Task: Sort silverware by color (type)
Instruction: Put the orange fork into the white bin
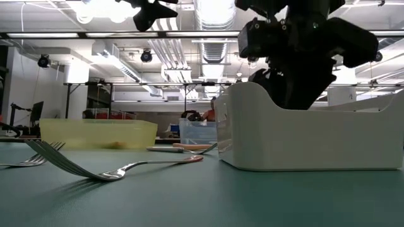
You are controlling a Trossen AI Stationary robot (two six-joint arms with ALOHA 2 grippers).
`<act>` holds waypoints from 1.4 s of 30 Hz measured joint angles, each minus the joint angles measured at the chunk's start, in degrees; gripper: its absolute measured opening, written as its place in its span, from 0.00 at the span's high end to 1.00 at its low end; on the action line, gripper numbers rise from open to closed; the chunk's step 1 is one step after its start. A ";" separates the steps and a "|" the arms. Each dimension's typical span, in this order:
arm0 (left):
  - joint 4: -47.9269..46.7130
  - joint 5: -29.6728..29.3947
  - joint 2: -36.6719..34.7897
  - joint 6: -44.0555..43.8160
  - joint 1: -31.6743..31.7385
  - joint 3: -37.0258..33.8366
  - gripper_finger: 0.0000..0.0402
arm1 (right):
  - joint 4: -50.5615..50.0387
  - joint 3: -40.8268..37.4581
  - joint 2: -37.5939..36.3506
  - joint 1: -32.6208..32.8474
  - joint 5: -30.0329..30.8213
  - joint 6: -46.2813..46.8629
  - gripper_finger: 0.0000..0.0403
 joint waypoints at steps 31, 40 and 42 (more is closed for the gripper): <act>1.49 0.01 0.00 1.81 0.04 0.00 0.61 | -0.42 0.26 4.39 1.36 1.86 -0.76 0.90; 1.49 0.01 0.00 1.83 0.04 0.02 0.61 | -0.89 0.26 4.36 1.36 1.87 -0.57 0.97; 1.49 0.01 0.00 1.83 0.04 0.02 0.61 | -1.06 0.26 4.26 1.36 1.85 -0.57 0.97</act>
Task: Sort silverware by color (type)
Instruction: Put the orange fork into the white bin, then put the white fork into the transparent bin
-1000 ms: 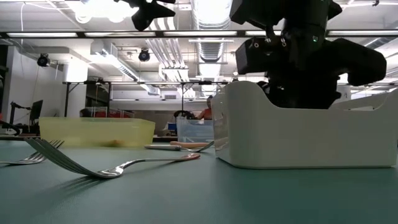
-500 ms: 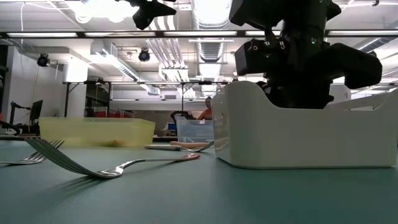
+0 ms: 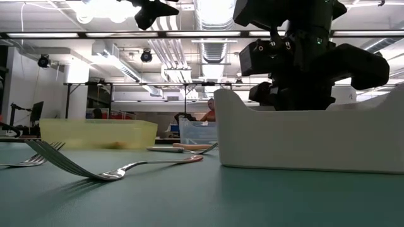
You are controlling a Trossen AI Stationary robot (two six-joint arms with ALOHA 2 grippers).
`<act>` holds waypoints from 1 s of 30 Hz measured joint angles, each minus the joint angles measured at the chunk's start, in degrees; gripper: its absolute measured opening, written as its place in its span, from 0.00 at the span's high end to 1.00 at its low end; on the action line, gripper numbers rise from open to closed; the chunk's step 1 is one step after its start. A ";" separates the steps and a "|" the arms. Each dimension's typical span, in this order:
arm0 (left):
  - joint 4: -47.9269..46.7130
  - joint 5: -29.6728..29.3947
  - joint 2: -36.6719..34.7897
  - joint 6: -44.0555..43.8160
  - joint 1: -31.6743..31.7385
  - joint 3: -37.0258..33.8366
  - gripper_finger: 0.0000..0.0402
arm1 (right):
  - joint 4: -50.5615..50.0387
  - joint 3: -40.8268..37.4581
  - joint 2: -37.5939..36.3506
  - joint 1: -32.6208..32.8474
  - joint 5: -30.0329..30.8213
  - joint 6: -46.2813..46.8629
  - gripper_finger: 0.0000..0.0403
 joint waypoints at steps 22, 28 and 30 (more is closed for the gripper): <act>0.41 0.00 0.00 0.02 0.00 0.00 0.61 | -8.71 2.72 -0.86 0.02 -0.15 1.05 0.92; 0.42 0.00 0.00 0.02 0.00 0.00 0.61 | -11.37 3.23 -0.97 0.02 -0.15 1.62 0.83; 0.42 0.00 0.00 0.02 0.00 0.00 0.61 | -12.43 3.77 -0.97 0.02 -0.13 2.09 0.80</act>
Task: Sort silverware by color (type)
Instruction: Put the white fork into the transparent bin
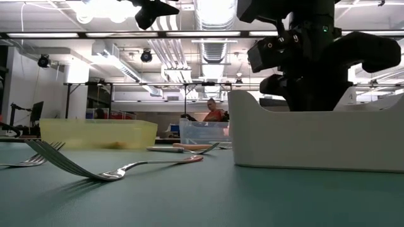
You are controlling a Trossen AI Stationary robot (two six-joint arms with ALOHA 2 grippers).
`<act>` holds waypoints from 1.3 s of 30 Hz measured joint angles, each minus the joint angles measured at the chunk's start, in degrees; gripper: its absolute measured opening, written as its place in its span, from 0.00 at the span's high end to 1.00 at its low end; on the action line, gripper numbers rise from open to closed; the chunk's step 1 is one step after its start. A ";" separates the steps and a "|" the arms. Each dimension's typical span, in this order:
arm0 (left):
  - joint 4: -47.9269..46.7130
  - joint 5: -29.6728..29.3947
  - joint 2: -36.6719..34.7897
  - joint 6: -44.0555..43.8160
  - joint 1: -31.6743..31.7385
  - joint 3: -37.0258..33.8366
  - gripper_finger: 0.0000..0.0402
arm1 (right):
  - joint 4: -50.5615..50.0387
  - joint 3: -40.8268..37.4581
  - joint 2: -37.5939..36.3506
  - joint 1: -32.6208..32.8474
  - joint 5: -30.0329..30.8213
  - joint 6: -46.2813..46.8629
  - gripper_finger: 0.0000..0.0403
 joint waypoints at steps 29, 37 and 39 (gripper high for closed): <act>-18.02 -12.92 -0.02 -24.73 -17.03 -3.82 0.61 | 1.46 -2.45 -22.10 -2.80 16.50 -9.42 0.81; -21.08 -16.45 1.58 -44.87 -27.43 -3.82 0.61 | 14.78 -11.29 -34.14 -7.97 16.55 -14.07 0.82; -21.98 -16.53 2.89 -50.77 -30.18 -3.83 0.61 | 18.31 -13.91 -36.86 -9.41 16.60 -16.38 0.83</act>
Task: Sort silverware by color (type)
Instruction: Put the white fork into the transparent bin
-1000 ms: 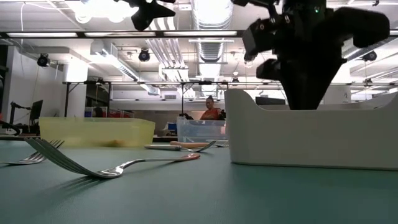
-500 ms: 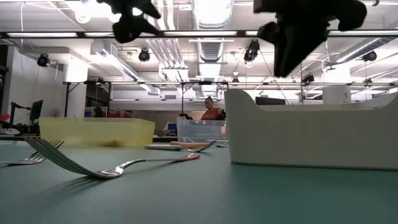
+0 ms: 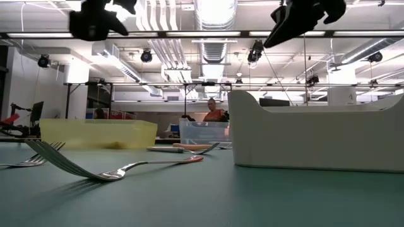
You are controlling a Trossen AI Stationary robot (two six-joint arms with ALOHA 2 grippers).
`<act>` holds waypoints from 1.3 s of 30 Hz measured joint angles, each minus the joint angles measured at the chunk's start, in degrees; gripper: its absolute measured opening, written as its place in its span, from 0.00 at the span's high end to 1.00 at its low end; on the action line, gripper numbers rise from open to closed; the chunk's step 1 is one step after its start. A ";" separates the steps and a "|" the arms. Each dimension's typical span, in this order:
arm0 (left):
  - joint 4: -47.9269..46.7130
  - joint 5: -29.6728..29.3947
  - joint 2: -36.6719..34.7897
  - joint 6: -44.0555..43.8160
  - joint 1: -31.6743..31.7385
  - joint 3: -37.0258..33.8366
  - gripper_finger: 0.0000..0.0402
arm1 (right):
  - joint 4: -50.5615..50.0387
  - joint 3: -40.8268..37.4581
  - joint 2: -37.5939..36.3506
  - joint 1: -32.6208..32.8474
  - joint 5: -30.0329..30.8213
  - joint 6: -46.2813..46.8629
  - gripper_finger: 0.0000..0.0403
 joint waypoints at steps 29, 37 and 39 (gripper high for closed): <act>-0.46 2.11 27.00 -52.57 -24.49 0.05 0.61 | 16.40 -9.62 -8.88 -7.48 -0.55 -11.84 0.81; -0.45 2.08 32.10 -54.75 -25.53 0.26 0.61 | 14.02 -9.62 -8.88 -7.46 -1.90 -9.51 0.83; -0.39 2.08 33.56 -54.75 -25.56 0.60 0.61 | 14.03 -9.62 -8.88 -7.35 -2.11 -9.32 0.83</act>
